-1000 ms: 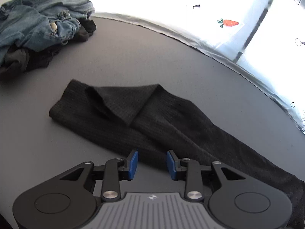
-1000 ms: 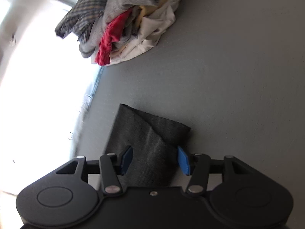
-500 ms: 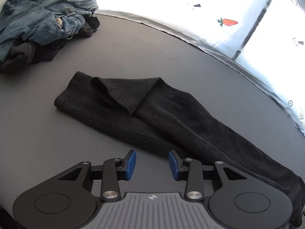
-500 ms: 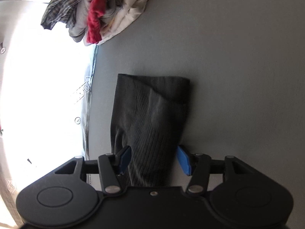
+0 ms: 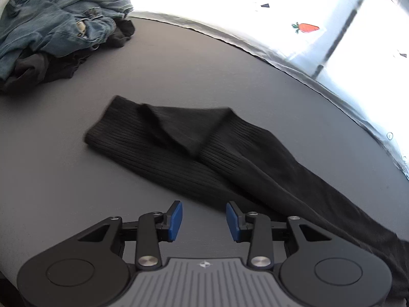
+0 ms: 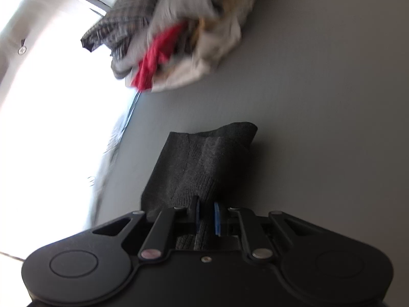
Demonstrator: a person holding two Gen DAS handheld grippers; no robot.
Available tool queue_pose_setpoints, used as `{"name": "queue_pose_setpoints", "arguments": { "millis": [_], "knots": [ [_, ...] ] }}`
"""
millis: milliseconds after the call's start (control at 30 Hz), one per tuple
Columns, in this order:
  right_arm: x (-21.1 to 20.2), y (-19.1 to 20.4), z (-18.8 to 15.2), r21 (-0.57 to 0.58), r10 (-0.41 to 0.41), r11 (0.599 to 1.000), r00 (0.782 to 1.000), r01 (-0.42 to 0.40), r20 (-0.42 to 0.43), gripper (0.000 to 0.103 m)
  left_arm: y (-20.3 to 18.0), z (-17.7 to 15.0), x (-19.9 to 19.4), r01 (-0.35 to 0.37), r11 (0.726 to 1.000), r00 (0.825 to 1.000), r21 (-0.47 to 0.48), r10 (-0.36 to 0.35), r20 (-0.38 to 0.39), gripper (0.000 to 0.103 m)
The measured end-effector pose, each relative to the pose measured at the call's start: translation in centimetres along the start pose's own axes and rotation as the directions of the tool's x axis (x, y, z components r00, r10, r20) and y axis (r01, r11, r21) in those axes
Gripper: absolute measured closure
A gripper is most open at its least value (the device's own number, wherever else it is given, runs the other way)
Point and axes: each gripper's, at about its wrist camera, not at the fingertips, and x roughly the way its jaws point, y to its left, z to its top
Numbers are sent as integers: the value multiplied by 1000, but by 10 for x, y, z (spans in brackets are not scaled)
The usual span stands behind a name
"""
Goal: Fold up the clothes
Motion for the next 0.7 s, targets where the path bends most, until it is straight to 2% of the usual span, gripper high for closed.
{"name": "queue_pose_setpoints", "arguments": {
  "millis": [67,167,233,300,367,400,433,500,600,667,700],
  "knots": [
    [0,0,7,-91,-64,994,997,68,44,92,5,-1,2,-8,1000,1000,-20,8,-6,63],
    [2,6,6,-261,-150,953,988,154,36,87,12,-2,6,-20,999,1000,-42,19,-23,63],
    [-2,14,-1,-383,-196,901,979,204,60,69,16,-3,8,-20,999,999,-50,19,-34,63],
    [-10,26,-14,-507,-224,825,968,249,111,58,21,-4,10,-14,999,999,-52,12,-47,63],
    [-20,37,-27,-594,-196,769,971,237,134,49,23,-3,12,-3,999,998,-46,0,-60,63],
    [-23,43,-36,-626,-180,749,976,219,126,42,24,-3,12,4,999,998,-39,-6,-65,63],
    [-26,49,-45,-652,-167,732,980,199,111,30,25,-2,13,9,1000,998,-27,-10,-68,63],
    [-33,60,-69,-711,-140,685,987,158,83,16,24,1,15,15,1000,998,12,-14,-68,63],
    [-33,75,-111,-815,-132,565,989,131,68,13,18,7,18,-12,989,999,145,17,-36,62],
    [-35,83,-139,-863,-143,487,987,132,70,10,13,13,24,-33,963,999,268,37,-11,59],
    [-37,85,-150,-875,-145,467,987,129,68,9,11,16,27,-39,945,999,326,42,-3,59]
  ]
}}
